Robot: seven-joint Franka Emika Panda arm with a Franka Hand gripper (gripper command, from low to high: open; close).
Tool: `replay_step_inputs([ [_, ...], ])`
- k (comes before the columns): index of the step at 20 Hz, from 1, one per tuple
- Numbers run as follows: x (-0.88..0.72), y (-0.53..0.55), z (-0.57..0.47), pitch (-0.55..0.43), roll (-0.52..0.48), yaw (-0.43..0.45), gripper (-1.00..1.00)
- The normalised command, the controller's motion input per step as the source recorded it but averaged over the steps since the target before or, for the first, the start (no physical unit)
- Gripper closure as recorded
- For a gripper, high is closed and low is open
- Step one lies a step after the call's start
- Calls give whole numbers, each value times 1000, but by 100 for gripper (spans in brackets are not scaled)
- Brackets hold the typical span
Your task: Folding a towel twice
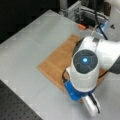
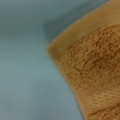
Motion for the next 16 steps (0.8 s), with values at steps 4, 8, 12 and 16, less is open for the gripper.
replay_step_inputs([
  [4,-12,-90,-265,-65,-369,93,-100],
  [8,-104,-36,-290,-118,-305,26,-100],
  [12,-151,36,-225,-140,-270,-53,-100],
  [16,-141,61,-132,-146,-247,-64,-100],
])
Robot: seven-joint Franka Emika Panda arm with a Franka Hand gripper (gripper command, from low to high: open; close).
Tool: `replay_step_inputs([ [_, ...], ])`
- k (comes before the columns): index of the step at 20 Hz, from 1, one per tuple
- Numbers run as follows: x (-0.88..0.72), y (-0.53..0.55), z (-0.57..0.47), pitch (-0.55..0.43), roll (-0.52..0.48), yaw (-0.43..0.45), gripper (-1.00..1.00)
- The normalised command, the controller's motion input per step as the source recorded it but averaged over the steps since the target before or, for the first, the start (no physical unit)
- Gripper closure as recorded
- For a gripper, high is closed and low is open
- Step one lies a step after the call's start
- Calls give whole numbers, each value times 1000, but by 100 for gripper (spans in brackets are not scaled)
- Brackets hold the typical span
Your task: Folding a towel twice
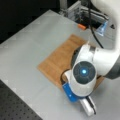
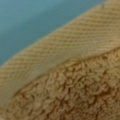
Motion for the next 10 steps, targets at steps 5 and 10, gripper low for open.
replay_step_inputs([
  [5,-160,50,-140,-159,-220,-44,100],
  [10,-178,-8,-184,-218,-168,-8,100],
])
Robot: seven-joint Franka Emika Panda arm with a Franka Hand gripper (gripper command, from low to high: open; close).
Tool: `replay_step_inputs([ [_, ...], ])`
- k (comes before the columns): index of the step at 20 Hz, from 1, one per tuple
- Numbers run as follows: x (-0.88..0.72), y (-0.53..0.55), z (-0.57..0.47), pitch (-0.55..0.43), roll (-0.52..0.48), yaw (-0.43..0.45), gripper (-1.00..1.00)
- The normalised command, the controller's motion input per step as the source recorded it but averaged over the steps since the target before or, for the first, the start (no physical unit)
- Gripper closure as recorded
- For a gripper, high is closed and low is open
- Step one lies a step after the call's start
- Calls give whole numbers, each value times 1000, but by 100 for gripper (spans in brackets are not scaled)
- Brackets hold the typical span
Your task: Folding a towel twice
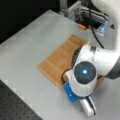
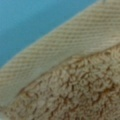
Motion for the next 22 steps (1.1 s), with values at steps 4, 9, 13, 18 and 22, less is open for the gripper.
replay_step_inputs([
  [4,-209,-109,-178,-242,-171,-8,100],
  [9,-251,-152,-144,-225,-180,-8,100],
  [13,-279,-100,-99,-206,-161,9,100],
  [18,-371,-113,79,-122,-134,62,100],
  [22,-498,-143,326,-1,-90,119,100],
])
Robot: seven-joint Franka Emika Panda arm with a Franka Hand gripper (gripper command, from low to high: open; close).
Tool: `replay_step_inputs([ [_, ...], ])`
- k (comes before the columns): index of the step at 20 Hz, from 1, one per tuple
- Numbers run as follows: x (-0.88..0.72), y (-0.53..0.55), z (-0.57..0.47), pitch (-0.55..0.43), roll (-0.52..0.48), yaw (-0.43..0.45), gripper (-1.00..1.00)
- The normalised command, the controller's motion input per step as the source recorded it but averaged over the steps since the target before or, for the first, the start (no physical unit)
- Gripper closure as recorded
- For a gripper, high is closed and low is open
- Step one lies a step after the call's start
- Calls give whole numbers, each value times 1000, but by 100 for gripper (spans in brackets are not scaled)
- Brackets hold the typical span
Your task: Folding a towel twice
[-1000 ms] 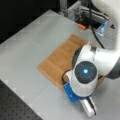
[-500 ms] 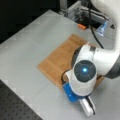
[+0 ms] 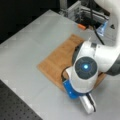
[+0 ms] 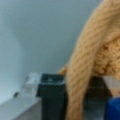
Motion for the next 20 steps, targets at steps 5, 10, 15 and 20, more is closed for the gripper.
replay_step_inputs([
  [5,-482,-134,265,-1,-18,88,100],
  [10,-418,-166,125,-16,47,45,100],
  [15,-428,-200,81,19,88,7,100],
  [20,-489,-203,61,38,142,-42,100],
])
